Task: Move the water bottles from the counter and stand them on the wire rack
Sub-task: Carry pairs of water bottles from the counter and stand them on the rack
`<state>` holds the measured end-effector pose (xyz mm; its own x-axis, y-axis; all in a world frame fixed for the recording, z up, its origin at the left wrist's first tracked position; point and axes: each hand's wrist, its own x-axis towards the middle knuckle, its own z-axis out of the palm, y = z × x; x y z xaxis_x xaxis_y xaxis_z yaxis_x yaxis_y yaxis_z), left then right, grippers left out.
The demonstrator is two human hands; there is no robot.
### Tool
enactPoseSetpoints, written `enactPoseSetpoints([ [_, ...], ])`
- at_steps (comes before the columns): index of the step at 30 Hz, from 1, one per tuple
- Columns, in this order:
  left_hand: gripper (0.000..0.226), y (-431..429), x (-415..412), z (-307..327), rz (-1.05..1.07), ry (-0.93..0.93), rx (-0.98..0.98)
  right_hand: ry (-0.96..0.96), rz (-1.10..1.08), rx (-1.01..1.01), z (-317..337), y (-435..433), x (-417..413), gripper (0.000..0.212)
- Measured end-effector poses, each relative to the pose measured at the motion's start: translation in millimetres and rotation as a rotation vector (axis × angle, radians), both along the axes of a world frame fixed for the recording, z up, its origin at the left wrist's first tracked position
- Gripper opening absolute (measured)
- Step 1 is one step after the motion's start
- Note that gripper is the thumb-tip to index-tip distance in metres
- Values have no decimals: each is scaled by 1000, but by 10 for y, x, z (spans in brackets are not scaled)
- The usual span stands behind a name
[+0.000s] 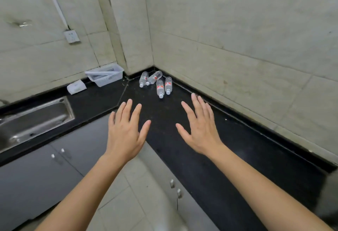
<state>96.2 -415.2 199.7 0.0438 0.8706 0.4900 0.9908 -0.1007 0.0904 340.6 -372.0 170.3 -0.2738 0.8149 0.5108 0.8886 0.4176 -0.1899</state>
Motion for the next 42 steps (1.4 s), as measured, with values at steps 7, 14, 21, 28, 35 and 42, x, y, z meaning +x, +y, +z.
enactPoseSetpoints([
  [7, 66, 885, -630, -201, 36, -28, -64, 34, 4, -38, -222, 968, -616, 72],
  [14, 66, 2418, -1095, -354, -16, 15, -110, 48, -46, -52, -405, 2409, -1074, 71],
  [21, 63, 3895, -1516, -209, -75, 37, -143, 79, -122, -117, -203, 3794, -1466, 68],
  [28, 61, 5048, -1976, -303, -125, 33, -186, 18, -171, -149, -281, 4673, -1843, 69],
  [35, 57, 6237, -2435, -932, -273, 82, -336, -63, -360, -329, -884, 5387, -2171, 72],
  [42, 62, 7059, -2396, -1646, -524, 144, -529, -42, -631, -724, -1436, 5494, -2267, 80],
])
